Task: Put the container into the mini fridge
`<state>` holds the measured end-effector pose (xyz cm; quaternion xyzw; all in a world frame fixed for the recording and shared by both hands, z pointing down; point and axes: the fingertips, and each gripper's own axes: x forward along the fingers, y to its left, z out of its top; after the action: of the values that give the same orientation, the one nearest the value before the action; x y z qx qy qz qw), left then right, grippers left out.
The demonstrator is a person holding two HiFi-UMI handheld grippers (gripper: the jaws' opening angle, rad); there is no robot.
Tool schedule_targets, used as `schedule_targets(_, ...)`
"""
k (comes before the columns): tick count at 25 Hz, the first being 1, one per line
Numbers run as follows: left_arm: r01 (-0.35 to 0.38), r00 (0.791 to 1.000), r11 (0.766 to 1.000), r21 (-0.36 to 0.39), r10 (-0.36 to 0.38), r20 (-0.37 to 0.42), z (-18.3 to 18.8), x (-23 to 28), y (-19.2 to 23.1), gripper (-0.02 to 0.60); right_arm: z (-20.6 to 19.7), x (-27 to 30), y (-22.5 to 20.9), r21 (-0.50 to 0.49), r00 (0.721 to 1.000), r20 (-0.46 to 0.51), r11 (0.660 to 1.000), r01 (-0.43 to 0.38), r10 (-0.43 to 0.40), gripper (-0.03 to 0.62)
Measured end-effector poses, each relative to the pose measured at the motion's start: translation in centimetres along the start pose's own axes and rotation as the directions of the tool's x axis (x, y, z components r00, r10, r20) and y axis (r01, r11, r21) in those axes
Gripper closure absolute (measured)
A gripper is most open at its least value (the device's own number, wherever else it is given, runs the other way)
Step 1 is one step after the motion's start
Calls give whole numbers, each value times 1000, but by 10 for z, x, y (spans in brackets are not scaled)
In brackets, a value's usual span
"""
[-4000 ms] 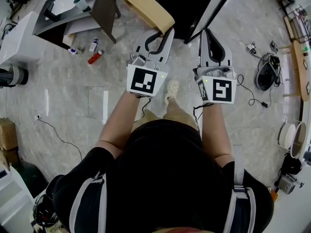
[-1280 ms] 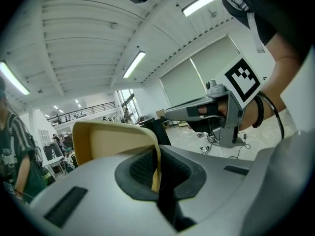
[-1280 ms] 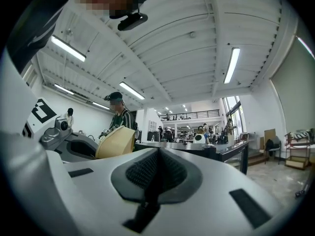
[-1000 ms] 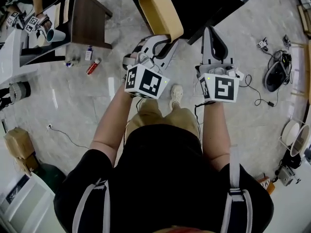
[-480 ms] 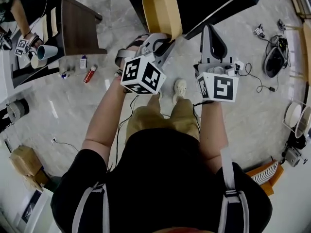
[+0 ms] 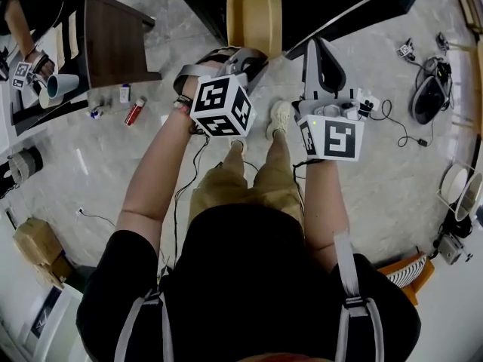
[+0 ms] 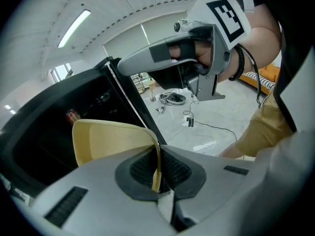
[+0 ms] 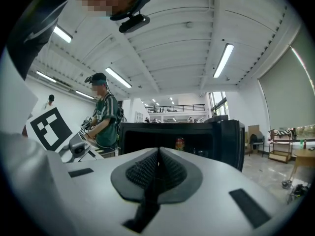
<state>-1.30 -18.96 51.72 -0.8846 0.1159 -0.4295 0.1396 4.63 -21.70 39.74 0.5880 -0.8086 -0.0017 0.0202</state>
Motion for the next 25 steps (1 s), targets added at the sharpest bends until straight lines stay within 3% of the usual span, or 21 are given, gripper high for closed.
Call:
schedule_targets(11,52,989,997,58,-43,-141,0,94,29,557,-35,18,-61,40,1000,-3,999,-21,21,557)
schedule_targets(25,141,951,982,129,-98,-292,-25,184,50,557,-66,29,-100,74,999,-11,997,-34,35,557)
